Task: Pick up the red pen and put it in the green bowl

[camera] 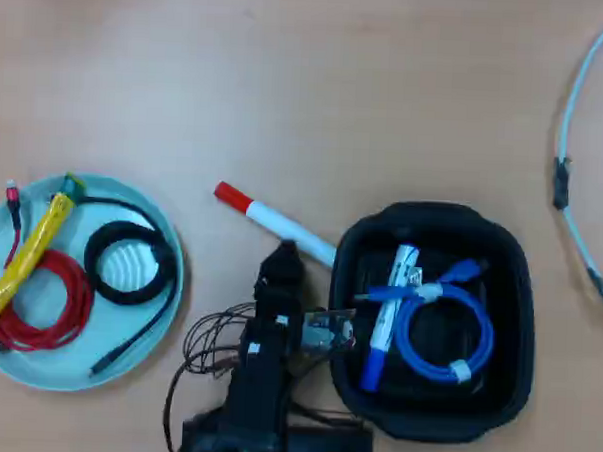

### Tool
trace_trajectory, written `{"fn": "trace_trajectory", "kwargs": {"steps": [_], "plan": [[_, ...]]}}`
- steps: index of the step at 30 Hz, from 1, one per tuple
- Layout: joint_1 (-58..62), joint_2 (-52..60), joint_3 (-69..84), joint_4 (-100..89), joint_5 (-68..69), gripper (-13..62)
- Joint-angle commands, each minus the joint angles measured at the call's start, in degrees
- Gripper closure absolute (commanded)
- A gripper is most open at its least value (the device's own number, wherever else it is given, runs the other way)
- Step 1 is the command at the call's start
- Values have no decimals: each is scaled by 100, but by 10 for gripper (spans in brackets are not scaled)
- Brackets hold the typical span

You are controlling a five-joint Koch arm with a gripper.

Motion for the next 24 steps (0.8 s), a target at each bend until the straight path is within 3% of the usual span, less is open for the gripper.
{"fn": "trace_trajectory", "kwargs": {"steps": [1, 5, 24], "plan": [[-2927, -2944, -7550, 6996, 1371, 212], [-2944, -2936, -7523, 6996, 729, 212], [-3129, -2892, -8033, 7137, 861, 212]]}}
